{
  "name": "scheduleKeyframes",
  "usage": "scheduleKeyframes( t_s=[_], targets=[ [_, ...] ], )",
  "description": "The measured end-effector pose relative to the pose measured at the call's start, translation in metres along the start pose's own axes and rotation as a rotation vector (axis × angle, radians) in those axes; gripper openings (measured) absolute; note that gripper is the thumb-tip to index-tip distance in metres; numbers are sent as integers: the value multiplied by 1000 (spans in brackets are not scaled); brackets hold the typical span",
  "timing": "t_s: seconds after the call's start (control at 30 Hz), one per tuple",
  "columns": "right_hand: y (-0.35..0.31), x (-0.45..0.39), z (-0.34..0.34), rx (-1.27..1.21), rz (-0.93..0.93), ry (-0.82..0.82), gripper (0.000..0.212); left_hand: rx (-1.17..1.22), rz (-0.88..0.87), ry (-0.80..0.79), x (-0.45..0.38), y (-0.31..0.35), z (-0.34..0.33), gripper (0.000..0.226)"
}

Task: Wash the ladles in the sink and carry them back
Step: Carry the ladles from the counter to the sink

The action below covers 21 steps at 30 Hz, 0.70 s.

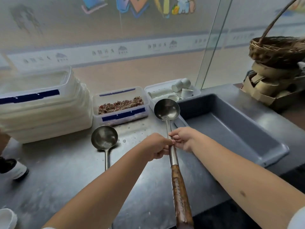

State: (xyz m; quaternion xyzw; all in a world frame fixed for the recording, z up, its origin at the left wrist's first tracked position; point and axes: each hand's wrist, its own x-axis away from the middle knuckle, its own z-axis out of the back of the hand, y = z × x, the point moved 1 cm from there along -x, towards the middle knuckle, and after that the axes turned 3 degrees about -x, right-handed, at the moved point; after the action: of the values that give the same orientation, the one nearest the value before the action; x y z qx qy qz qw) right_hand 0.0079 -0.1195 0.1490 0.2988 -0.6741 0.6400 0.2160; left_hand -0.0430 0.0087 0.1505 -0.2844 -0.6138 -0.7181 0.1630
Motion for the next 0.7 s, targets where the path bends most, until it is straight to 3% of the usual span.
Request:
scheduleKeyframes(
  t_s=[0.33, 0.7],
  targets=[
    [38, 94, 96, -296, 113, 293, 4, -234, -117, -364, 33, 20, -97, 9],
    [162, 250, 218, -632, 184, 699, 3, -531, -158, -765, 112, -10, -276, 15]
  ],
)
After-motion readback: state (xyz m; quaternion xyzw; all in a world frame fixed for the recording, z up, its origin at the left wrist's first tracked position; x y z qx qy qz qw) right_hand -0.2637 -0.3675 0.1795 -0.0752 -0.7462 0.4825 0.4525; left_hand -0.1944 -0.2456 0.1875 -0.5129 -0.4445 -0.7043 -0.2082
